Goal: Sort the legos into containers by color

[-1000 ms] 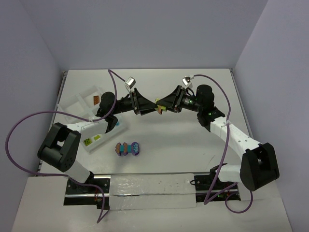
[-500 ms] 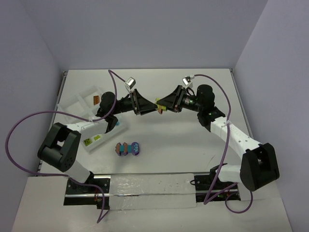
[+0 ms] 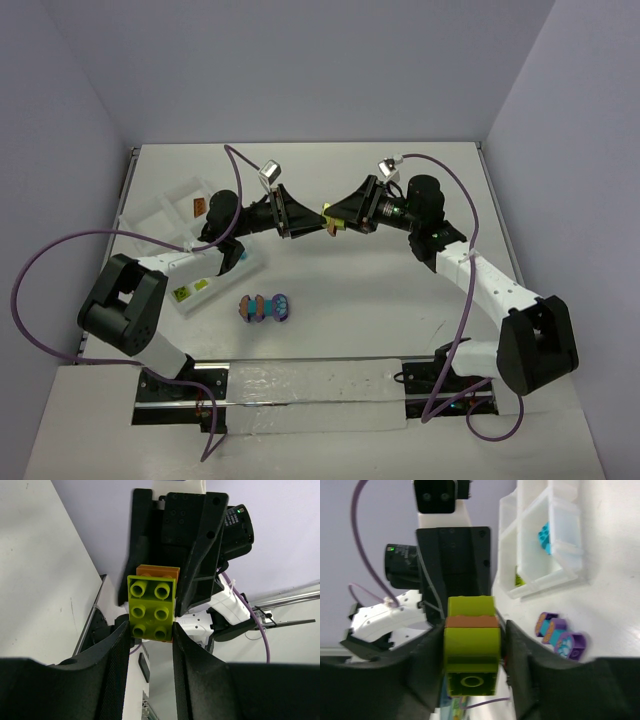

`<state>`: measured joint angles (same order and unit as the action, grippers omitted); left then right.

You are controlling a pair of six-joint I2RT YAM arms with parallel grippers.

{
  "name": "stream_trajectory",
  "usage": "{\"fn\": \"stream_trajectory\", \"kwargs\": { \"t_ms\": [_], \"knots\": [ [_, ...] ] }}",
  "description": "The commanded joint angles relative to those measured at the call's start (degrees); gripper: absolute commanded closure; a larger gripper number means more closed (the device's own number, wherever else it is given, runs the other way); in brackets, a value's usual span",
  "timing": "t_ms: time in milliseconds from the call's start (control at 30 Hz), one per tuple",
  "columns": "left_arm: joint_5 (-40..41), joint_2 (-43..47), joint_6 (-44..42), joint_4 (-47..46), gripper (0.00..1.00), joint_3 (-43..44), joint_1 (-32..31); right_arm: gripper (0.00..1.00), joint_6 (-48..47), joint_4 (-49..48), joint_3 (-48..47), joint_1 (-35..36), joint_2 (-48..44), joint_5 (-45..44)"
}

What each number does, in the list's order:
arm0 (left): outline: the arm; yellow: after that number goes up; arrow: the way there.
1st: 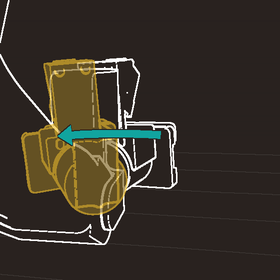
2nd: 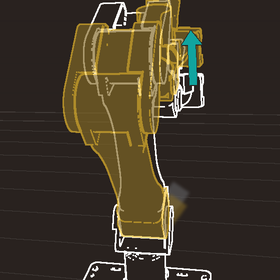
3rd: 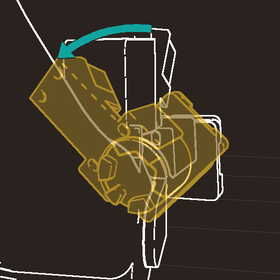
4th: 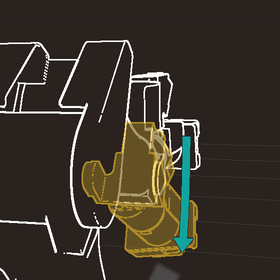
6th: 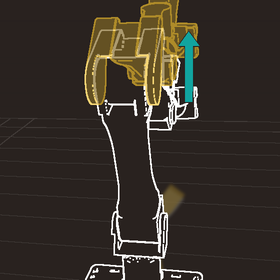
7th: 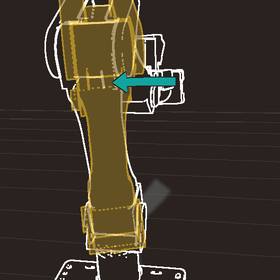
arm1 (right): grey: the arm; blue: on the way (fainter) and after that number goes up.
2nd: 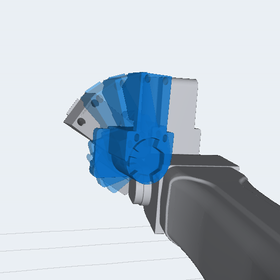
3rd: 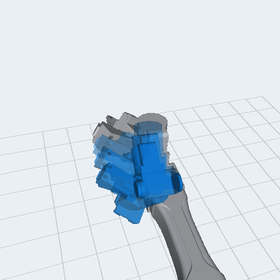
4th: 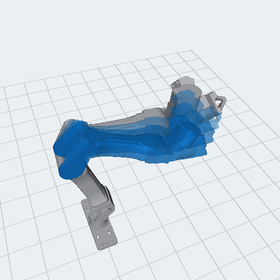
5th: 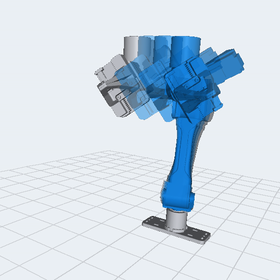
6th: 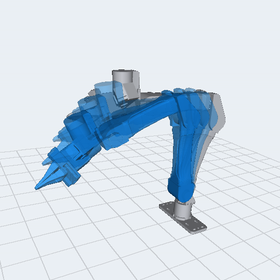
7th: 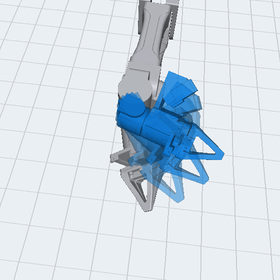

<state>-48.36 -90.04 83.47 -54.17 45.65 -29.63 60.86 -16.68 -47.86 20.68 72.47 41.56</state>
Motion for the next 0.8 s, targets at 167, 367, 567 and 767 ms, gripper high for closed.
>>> {"fn": "stream_trajectory", "kwargs": {
  "t_ms": [167, 367, 567, 767],
  "knots": [
    [0.8, 2.8, -0.5, -2.7, 1.0, -0.3, 1.1, 0.31, -3.1, 3.5, 0.5, -2.9, -0.6, -1.1],
    [1.4, 2.7, -1.6, 0.0, 1.0, -0.4, 1.6, 0.3, -4.3, 5.3, 0.8, -5.3, -2.2, 0.9],
    [2.0, 1.4, -1.2, -0.6, 1.0, -0.4, 1.6, 0.33, -5.9, 6.8, 1.5, -5.7, -3.5, 2.8],
    [2.3, 0.7, -1.3, -0.2, 1.0, 0.2, 1.6, 0.34, -5.0, 4.6, 2.7, -5.6, -3.4, 4.7]
  ]
}}
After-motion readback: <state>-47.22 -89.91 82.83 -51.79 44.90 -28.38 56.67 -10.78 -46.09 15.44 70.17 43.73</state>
